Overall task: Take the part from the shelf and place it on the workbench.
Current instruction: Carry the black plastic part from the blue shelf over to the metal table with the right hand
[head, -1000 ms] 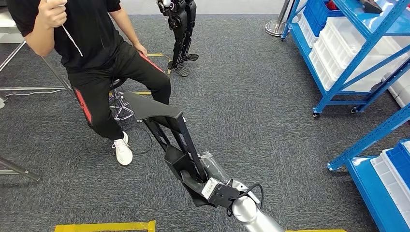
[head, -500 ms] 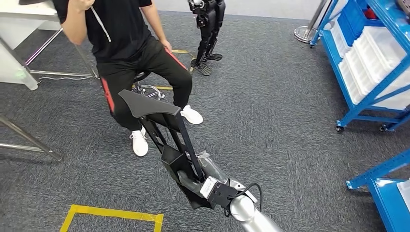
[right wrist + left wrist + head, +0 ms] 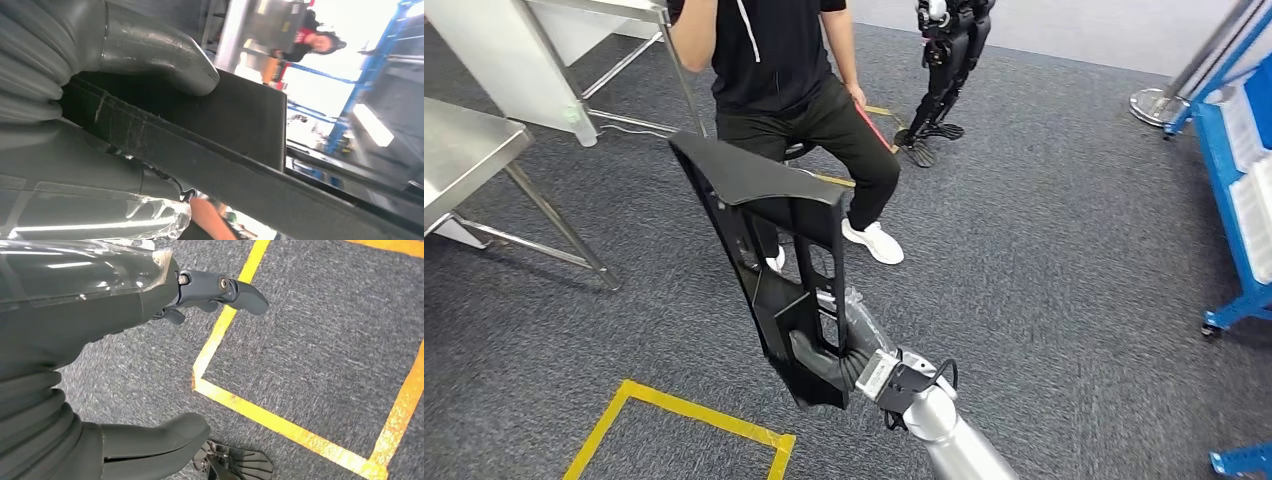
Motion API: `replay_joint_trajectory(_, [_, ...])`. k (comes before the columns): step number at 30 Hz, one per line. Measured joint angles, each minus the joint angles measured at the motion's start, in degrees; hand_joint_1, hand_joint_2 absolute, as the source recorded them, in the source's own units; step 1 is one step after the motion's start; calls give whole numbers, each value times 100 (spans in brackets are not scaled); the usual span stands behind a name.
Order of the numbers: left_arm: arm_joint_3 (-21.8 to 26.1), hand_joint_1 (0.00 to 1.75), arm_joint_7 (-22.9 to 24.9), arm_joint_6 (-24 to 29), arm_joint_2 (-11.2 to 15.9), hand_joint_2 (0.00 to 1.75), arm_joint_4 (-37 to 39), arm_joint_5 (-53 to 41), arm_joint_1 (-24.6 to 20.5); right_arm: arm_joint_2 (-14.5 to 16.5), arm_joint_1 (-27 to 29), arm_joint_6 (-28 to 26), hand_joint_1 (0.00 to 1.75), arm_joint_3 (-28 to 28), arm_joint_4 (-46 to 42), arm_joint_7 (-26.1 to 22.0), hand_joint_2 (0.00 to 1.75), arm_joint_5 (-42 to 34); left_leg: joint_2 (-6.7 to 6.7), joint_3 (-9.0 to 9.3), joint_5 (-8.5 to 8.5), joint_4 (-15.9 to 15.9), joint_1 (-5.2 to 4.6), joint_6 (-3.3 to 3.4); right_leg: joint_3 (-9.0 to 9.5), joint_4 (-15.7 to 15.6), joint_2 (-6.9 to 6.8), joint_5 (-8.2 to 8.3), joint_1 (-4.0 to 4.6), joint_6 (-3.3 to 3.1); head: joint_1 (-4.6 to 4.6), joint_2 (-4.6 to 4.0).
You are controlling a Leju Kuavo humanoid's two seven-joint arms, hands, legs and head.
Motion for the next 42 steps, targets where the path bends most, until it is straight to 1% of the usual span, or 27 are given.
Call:
replay_joint_trajectory(2, [20,0,-14,4,-7,175,0,2,16,14,-72,37,175,-38,-137,-12,175,-28,-73,-26,20,-9,1,-65,43,-89,-13,43,38,-100,0,0])
replay_joint_trajectory(3, [38,0,-14,6,-6,175,0,4,27,35,-111,58,175,-49,-195,-11,175,-47,-81,-39,23,-9,12,-98,48,-101,-54,62,14,-151,-2,0])
replay_joint_trajectory(5, [71,0,-7,2,-1,175,0,5,37,118,-177,92,175,-59,-302,-1,175,-71,120,-120,-88,135,10,-159,68,-146,-151,93,-30,-259,-10,0])
replay_joint_trajectory(7, [85,0,9,-10,3,175,0,-15,25,203,-205,111,175,-61,-400,13,175,-63,428,-384,-412,684,11,-210,81,-172,-278,100,-35,-358,-25,0])
replay_joint_trajectory(9, [87,0,21,-16,2,175,0,-38,19,250,-207,120,175,-61,-463,30,175,-43,540,-729,-712,1384,42,-265,77,-171,-425,91,-16,-404,-31,0])
replay_joint_trajectory(10, [88,0,23,-17,2,175,0,-44,22,263,-207,122,175,-61,-478,38,175,-35,563,-814,-740,1554,61,-291,75,-170,-497,87,-12,-406,-31,0])
replay_joint_trajectory(11, [89,0,26,-17,3,175,0,-46,27,274,-206,123,175,-61,-491,42,175,-32,593,-781,-661,1495,80,-313,74,-168,-562,83,-12,-401,-31,0])
replay_joint_trajectory(12, [90,0,28,-17,7,175,0,-56,30,281,-206,123,175,-61,-509,42,175,-27,648,-634,-507,1230,97,-329,76,-165,-621,77,-15,-392,-32,0])
replay_joint_trajectory(13, [90,0,29,-17,12,175,0,-76,29,285,-206,123,175,-62,-539,42,175,-21,765,-406,-332,832,110,-337,81,-154,-678,65,-14,-373,-32,0])
replay_joint_trajectory(15, [88,0,22,-16,15,175,0,-121,9,287,-206,123,175,-79,-617,42,175,1,974,-52,-131,204,96,-305,85,-121,-771,26,25,-308,-21,0])
replay_joint_trajectory(16, [87,0,14,-15,15,175,0,-136,0,289,-206,124,175,-93,-656,42,175,13,1017,20,-110,68,76,-269,89,-112,-817,10,46,-270,-9,0])
replay_joint_trajectory(18, [86,0,-2,-11,14,175,0,-143,-5,293,-206,125,175,-127,-716,42,175,25,899,8,-111,37,34,-180,123,-129,-924,-1,66,-199,13,0])
replay_joint_trajectory(19, [86,0,-5,-10,12,175,0,-145,0,295,-206,125,175,-142,-740,42,175,25,836,21,-93,11,31,-135,126,-115,-914,-22,58,-164,13,0])
replay_joint_trajectory(21, [86,0,-7,-9,6,175,0,-148,-2,292,-202,125,175,-170,-776,38,175,27,712,51,-40,-49,50,-38,20,172,-683,-200,28,-146,18,0])
replay_joint_trajectory(23, [86,0,-4,-10,-2,175,0,-160,-16,277,-175,122,175,-202,-791,32,175,35,576,48,-10,-69,66,17,-328,903,-379,-528,-7,-179,29,0])
replay_joint_trajectory(25, [85,0,5,-14,-15,175,1,-175,-17,248,-127,114,175,-243,-791,25,175,39,414,35,-3,-67,63,27,-645,1513,-287,-709,-15,-157,35,0])
replay_joint_trajectory(26, [85,0,10,-14,-24,175,2,-179,-9,234,-106,110,175,-265,-791,15,175,38,332,37,-2,-65,64,26,-662,1518,-274,-664,-17,-115,36,0])
replay_joint_trajectory(27, [85,0,15,-16,-31,175,3,-185,-1,221,-91,108,175,-281,-791,0,175,36,250,42,0,-62,67,21,-564,1286,-253,-531,-26,-62,36,0])
replay_joint_trajectory(29, [85,0,15,-19,-42,175,4,-202,7,197,-81,108,175,-300,-787,-44,175,35,100,45,5,-53,65,-12,-202,467,-88,-185,-64,26,36,0])
replay_joint_trajectory(31, [84,0,9,-22,-45,175,4,-217,6,177,-81,108,175,-302,-771,-86,175,36,-22,20,13,-46,49,-79,17,-34,52,10,-77,-3,33,0])
replay_joint_trajectory(33, [84,0,5,-25,-43,175,4,-221,25,166,-81,109,175,-301,-745,-107,175,37,-110,-13,37,-62,55,-158,39,-87,9,54,-50,-103,30,0])
replay_joint_trajectory(34, [84,0,3,-25,-39,175,4,-221,40,165,-86,109,175,-300,-733,-112,175,37,-104,-28,36,-56,71,-189,40,-93,-40,71,-64,-148,27,0])
replay_joint_trajectory(36, [85,0,-11,-19,-31,175,4,-222,54,169,-102,109,175,-288,-712,-118,175,38,134,-137,-113,156,70,-227,51,-120,-151,99,-93,-250,4,0])
replay_joint_trajectory(38, [84,0,-35,-13,-23,175,4,-226,42,170,-111,105,175,-275,-682,-123,175,38,454,-445,-467,801,58,-247,53,-130,-281,102,-75,-332,-26,0])
replay_joint_trajectory(40, [83,0,-48,-14,-16,175,4,-230,34,168,-108,90,175,-259,-639,-124,175,41,562,-756,-718,1449,65,-267,48,-128,-434,92,-38,-364,-32,0])
replay_joint_trajectory(41, [83,0,-48,-14,-10,175,4,-232,36,168,-107,77,175,-245,-615,-124,175,43,583,-790,-706,1531,66,-272,46,-127,-507,88,-27,-369,-33,0])
replay_joint_trajectory(42, [83,0,-44,-12,-3,175,4,-232,39,168,-107,63,175,-227,-593,-124,175,44,610,-709,-600,1396,67,-271,48,-126,-573,85,-22,-370,-33,0])
